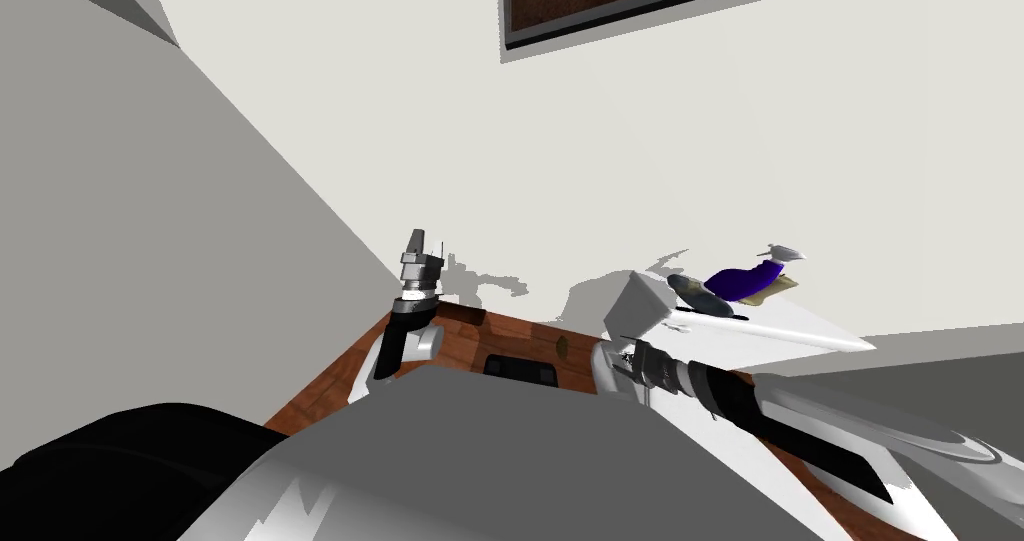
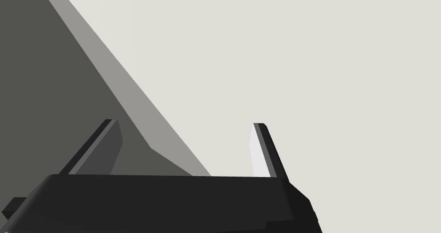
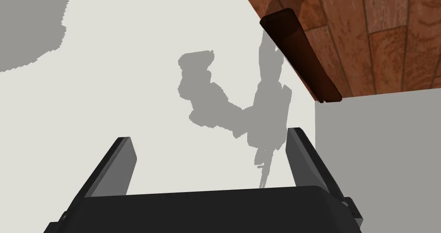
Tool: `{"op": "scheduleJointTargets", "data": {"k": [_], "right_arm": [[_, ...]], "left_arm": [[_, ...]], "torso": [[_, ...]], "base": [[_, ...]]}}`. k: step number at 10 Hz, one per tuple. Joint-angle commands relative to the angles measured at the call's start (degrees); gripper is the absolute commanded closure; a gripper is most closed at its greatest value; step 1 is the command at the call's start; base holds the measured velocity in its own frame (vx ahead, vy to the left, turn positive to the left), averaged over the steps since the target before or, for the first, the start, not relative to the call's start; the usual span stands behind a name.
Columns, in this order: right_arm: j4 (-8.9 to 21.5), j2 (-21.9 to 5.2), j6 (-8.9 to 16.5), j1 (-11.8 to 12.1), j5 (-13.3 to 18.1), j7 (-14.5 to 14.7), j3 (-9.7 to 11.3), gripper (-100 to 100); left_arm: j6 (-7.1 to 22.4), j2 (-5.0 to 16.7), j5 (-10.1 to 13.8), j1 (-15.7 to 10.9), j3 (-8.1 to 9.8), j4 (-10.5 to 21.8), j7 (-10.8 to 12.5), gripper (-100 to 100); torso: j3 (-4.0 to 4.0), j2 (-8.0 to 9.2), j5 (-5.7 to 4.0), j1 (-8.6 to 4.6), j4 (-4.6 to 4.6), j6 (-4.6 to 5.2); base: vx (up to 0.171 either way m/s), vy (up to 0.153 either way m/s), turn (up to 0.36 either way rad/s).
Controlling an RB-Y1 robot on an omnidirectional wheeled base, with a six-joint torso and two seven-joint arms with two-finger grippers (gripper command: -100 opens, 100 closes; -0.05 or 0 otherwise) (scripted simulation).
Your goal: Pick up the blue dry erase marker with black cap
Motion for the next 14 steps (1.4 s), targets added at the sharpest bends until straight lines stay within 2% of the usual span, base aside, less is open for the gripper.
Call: {"op": "scheduleJointTargets", "data": {"k": [1, 3, 4, 6, 7, 10, 11, 12, 14], "right_arm": [[2.44, -2.86, 0.65, -0.93, 1.53, 1.49, 0.83, -100], [2.44, -4.11, 0.65, -0.93, 1.53, 1.49, 0.83, -100], [3.62, -6.27, 1.27, -1.44, 2.38, 2.25, 1.20, -100], [3.62, -6.80, 1.27, -1.44, 2.38, 2.25, 1.20, -100], [4.74, -9.35, 1.86, -1.94, 3.19, 2.94, 1.52, -100], [6.79, -13.75, 2.91, -2.85, 4.65, 4.17, 2.07, -100], [6.79, -13.99, 2.91, -2.85, 4.65, 4.17, 2.07, -100], [7.70, -16.03, 3.36, -3.26, 5.29, 4.70, 2.30, -100], [7.70, -16.03, 3.36, -3.26, 1.98, 6.64, 2.30, -100]], "left_arm": [[0.00, 0.00, 0.00, 0.00, 0.00, 0.00, 0.00, 0], [0.00, 0.00, 0.00, 0.01, 0.00, 0.00, 0.00, 0], [0.00, 0.00, 0.00, 0.00, 0.00, 0.00, 0.00, 0], [0.00, 0.00, 0.00, 0.00, 0.00, 0.00, 0.00, 0], [0.00, 0.00, 0.00, 0.00, 0.00, 0.00, 0.00, 0], [0.00, 0.00, 0.00, 0.01, 0.00, 0.00, 0.00, 0], [0.00, 0.00, 0.00, 0.00, 0.00, 0.00, 0.00, 0], [0.00, 0.00, 0.00, 0.00, 0.00, 0.00, 0.00, 0], [0.00, 0.00, 0.00, 0.00, 0.00, 0.00, 0.00, 0]], "torso": [[0.00, 0.00, 0.00, 0.00, 0.00, 0.00], [-0.03, -0.05, -0.02, -0.06, -0.01, 0.02], [0.00, 0.00, -0.01, 0.02, 0.00, 0.03], [0.00, -0.01, -0.01, 0.02, 0.00, 0.03], [0.01, 0.03, -0.01, 0.07, 0.00, 0.03], [-0.02, -0.04, -0.05, -0.09, -0.01, 0.03], [-0.02, -0.03, -0.03, -0.06, -0.01, 0.02], [-0.01, -0.01, -0.02, 0.01, 0.00, 0.03], [0.00, 0.01, -0.02, 0.04, 0.00, 0.03]], "base": [[0.031, -0.053, 0.124], [0.023, -0.041, 0.012], [0.022, -0.033, 0.071], [0.015, -0.026, 0.019], [0.011, -0.029, 0.059], [0.027, -0.060, 0.072], [0.017, -0.035, 0.028], [0.018, -0.034, 0.059], [0.008, -0.024, 0.013]]}}
